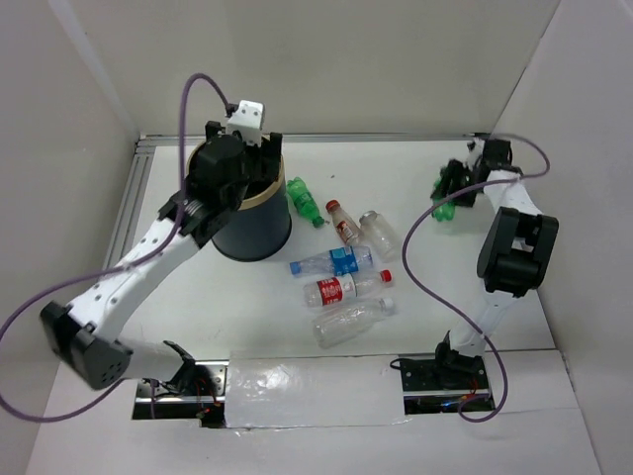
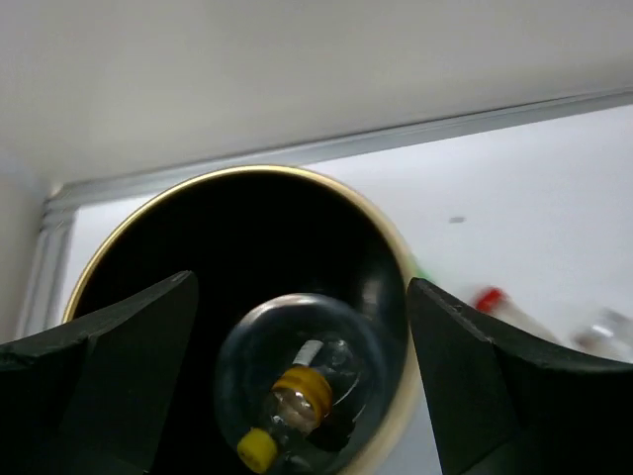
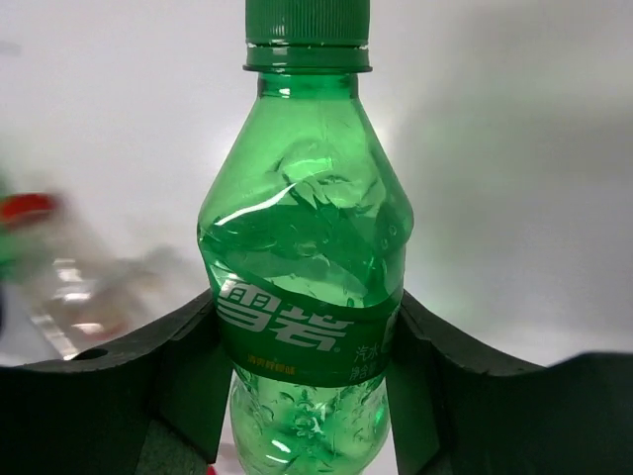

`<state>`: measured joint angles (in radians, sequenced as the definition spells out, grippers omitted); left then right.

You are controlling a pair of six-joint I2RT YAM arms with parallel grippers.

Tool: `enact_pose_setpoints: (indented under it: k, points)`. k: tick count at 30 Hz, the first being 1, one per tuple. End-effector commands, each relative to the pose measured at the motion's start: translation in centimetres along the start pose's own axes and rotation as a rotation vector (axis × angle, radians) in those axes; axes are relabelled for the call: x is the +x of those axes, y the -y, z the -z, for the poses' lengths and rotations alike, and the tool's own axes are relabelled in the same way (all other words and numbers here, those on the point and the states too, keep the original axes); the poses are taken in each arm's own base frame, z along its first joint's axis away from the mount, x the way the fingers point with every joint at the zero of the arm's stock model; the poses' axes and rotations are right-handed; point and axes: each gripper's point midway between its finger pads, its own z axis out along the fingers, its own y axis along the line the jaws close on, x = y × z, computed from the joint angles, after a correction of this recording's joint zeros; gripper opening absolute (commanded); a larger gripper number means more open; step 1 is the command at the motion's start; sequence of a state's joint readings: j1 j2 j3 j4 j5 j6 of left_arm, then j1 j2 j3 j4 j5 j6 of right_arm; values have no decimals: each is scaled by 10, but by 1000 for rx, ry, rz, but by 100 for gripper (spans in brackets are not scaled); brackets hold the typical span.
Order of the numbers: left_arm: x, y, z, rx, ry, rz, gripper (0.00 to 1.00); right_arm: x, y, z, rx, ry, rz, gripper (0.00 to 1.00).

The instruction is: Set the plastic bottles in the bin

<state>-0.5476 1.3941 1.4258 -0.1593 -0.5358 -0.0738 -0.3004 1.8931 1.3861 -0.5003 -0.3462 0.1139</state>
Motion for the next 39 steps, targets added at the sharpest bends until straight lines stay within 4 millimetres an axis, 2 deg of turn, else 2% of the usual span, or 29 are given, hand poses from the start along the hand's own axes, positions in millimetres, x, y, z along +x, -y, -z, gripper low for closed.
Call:
enact_pose_setpoints:
  k: [1, 2, 3, 5, 6, 7, 8, 9, 10, 11, 12, 13, 14, 16, 18, 19, 21, 22, 23, 25, 26, 29, 31, 32, 35, 36, 37, 38, 39]
  points:
    - [-45, 33, 66, 264, 131, 18, 99, -85, -143, 94, -356, 259, 433, 15]
    - [-40, 43, 79, 325, 125, 27, 99, -94, -168, 107, -411, 302, 518, 15]
    - [-23, 58, 101, 426, 110, 21, 99, -100, -218, 130, -519, 355, 619, 15]
    - [3, 85, 128, 591, 79, 38, 99, -105, -269, 158, -635, 439, 729, 15]
    - [12, 90, 146, 655, 86, 51, 96, -107, -297, 173, -710, 483, 772, 15]
    - [60, 109, 155, 726, 4, 27, 95, -97, -331, 186, -792, 508, 816, 12]
    - [74, 119, 163, 769, -3, 43, 93, -98, -355, 188, -857, 542, 828, 12]
    - [91, 127, 170, 799, -26, 46, 93, -99, -381, 208, -928, 586, 866, 12]
    - [131, 146, 190, 877, -90, 10, 93, -83, -413, 216, -1013, 581, 900, 12]
    - [144, 148, 191, 845, -99, -11, 93, -75, -429, 191, -1058, 528, 901, 11]
    - [152, 156, 199, 861, -96, -15, 93, -69, -447, 192, -1098, 511, 886, 11]
    - [167, 170, 219, 919, -102, -62, 94, -59, -482, 222, -1183, 555, 929, 11]
    - [175, 175, 218, 887, -108, -86, 94, -49, -497, 195, -1208, 518, 926, 11]
    - [190, 186, 226, 902, -134, -111, 97, -26, -533, 206, -1274, 531, 936, 14]
    - [202, 198, 227, 909, -167, -130, 97, -6, -551, 189, -1310, 507, 931, 14]
    - [202, 204, 229, 912, -158, -129, 98, 12, -563, 188, -1323, 482, 931, 19]
    - [207, 210, 227, 908, -158, -135, 98, 34, -571, 168, -1338, 427, 932, 25]
    - [213, 215, 224, 905, -169, -146, 98, 41, -575, 166, -1340, 422, 932, 29]
    - [212, 220, 223, 908, -157, -134, 98, 56, -581, 160, -1352, 381, 925, 39]
    - [214, 228, 221, 917, -160, -135, 98, 65, -582, 151, -1349, 347, 921, 58]
    - [219, 236, 218, 914, -172, -158, 98, 71, -585, 153, -1358, 341, 925, 79]
    - [226, 250, 214, 931, -180, -196, 99, 59, -582, 157, -1314, 365, 904, 100]
    - [238, 264, 211, 934, -205, -239, 99, 34, -566, 165, -1250, 392, 873, 100]
    - [236, 272, 210, 949, -204, -247, 99, 8, -548, 154, -1173, 411, 836, 100]
    - [260, 286, 206, 962, -259, -303, 99, -28, -503, 155, -1062, 408, 785, 100]
    - [268, 287, 204, 959, -277, -331, 99, -35, -482, 142, -1020, 383, 779, 100]
    - [270, 292, 203, 957, -285, -339, 99, -59, -451, 135, -955, 394, 751, 100]
    - [288, 294, 201, 956, -328, -373, 98, -67, -432, 144, -917, 400, 755, 100]
    - [298, 294, 199, 951, -351, -406, 98, -67, -412, 133, -884, 369, 750, 100]
